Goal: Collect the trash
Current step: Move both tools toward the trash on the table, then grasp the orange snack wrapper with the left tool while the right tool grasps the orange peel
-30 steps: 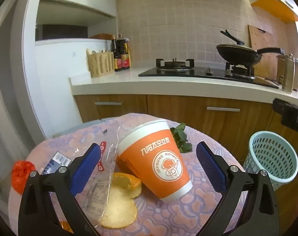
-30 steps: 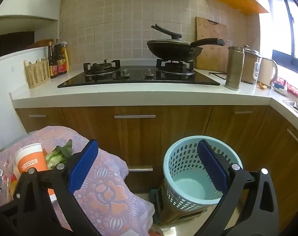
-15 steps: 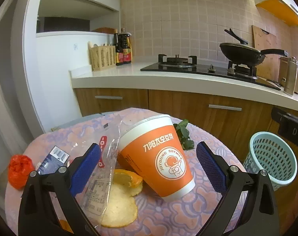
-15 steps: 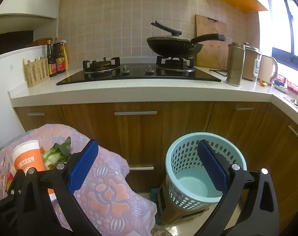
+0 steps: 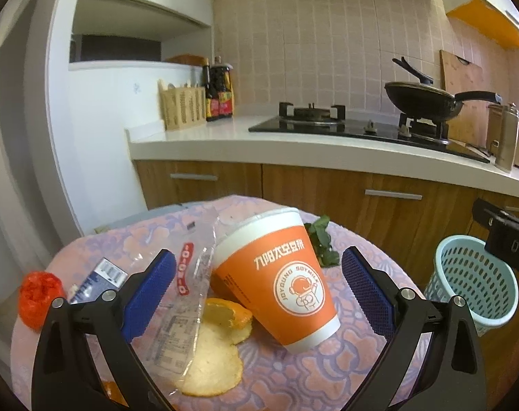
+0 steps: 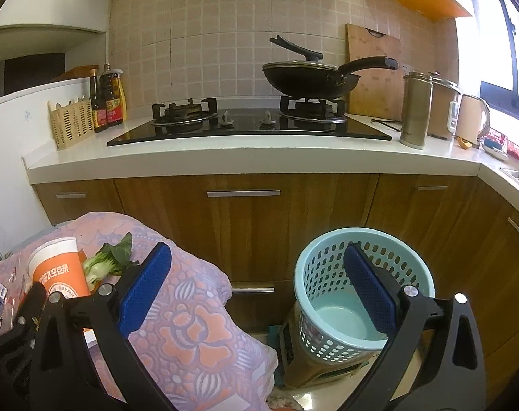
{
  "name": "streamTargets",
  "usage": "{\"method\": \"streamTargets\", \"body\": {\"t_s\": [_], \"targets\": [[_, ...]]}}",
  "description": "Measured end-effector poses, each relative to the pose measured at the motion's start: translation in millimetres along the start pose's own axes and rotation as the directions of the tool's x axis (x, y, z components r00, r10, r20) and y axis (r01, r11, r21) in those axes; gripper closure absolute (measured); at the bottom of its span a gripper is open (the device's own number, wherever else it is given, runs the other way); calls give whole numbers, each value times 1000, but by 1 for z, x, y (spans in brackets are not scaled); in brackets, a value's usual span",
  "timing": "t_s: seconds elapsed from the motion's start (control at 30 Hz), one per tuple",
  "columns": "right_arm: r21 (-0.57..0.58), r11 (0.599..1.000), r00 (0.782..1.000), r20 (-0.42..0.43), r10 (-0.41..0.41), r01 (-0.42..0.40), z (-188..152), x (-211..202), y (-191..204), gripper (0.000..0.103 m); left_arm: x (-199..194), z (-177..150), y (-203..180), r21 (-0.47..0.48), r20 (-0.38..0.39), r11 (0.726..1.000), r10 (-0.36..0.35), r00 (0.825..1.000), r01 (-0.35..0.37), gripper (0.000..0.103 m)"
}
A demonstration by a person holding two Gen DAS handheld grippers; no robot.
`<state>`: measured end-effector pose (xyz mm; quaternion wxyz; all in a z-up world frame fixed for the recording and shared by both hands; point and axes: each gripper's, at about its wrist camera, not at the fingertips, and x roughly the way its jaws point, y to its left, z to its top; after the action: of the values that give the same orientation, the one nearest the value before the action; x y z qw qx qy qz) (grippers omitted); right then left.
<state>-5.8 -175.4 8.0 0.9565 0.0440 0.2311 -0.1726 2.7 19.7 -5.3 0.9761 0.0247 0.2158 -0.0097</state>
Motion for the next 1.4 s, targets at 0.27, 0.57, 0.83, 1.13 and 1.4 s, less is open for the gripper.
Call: {"method": "streamTargets", "body": {"t_s": [0.27,0.57,0.83,1.13,1.4], "targets": [[5,1000,1000,8,11,-11,-1,-9,-5,6,-5,3,1,-6,15,1000,-2,1000,2,9],[-5,1000,1000,25,12,-12,0,-16,-3,7,-8,4,3,-12,25,1000,3,1000,-3,9],[-11,1000,1000,26,12,-12,-2,-17,-2,9,-8,4,4,-4,23,1000,14,1000,-14,9],[-41,993,993,26,113,-112,-4,-29,3,12,-26,8,0,-21,18,1000,-23,1000,23,9],[-131,951,959,4,282,-279,-15,-45,39,12,-83,-12,57,-88,-2,993,83,997,-82,9]]}}
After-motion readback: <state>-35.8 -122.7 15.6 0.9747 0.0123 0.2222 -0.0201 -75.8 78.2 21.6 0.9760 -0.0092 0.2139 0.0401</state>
